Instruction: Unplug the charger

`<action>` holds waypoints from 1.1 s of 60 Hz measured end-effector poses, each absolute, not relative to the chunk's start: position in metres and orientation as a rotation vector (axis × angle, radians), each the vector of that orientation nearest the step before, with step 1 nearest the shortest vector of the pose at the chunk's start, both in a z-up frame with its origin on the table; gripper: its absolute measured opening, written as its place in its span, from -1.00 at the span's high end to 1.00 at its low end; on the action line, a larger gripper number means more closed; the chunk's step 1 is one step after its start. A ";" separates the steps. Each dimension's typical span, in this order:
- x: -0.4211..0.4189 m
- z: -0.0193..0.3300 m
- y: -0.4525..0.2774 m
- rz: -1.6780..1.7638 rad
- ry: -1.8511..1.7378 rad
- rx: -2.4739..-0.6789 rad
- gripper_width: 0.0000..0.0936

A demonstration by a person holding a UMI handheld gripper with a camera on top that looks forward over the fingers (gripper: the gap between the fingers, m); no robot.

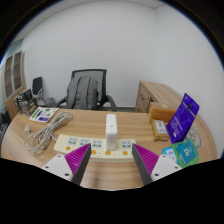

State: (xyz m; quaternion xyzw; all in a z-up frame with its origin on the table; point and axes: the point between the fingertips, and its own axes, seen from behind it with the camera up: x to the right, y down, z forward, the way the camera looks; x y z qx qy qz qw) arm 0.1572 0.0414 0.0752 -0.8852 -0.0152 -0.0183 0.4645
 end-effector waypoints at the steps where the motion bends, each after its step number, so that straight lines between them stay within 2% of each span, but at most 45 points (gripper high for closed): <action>1: 0.159 0.074 0.049 -0.047 -0.032 -2.170 -0.81; 6: 0.163 0.059 0.082 -0.037 -0.011 -2.166 -0.67; 10: 0.162 0.053 0.100 -0.031 -0.005 -2.154 -0.40; 12: 0.162 0.052 0.107 -0.036 -0.011 -2.142 -0.22; 17: 0.160 0.051 0.116 -0.067 -0.031 -2.112 0.46; 18: 0.158 0.052 0.117 -0.050 -0.029 -2.107 0.53; 30: 0.157 0.054 0.118 -0.027 -0.012 -2.104 0.72; 44: 0.158 0.062 0.112 -0.004 -0.004 -2.118 0.74; 47: 0.164 0.112 0.119 -0.044 -0.040 -1.987 0.74; 51: 0.164 0.207 0.131 -0.103 -0.107 -1.765 0.75; 54: 0.151 0.273 0.143 -0.050 -0.112 -1.676 0.75; 60: 0.146 0.326 0.145 0.085 -0.075 -1.631 0.75; 64: 0.154 0.344 0.137 0.102 -0.047 -1.608 0.74; 66: 0.163 0.339 0.130 0.090 -0.038 -1.613 0.74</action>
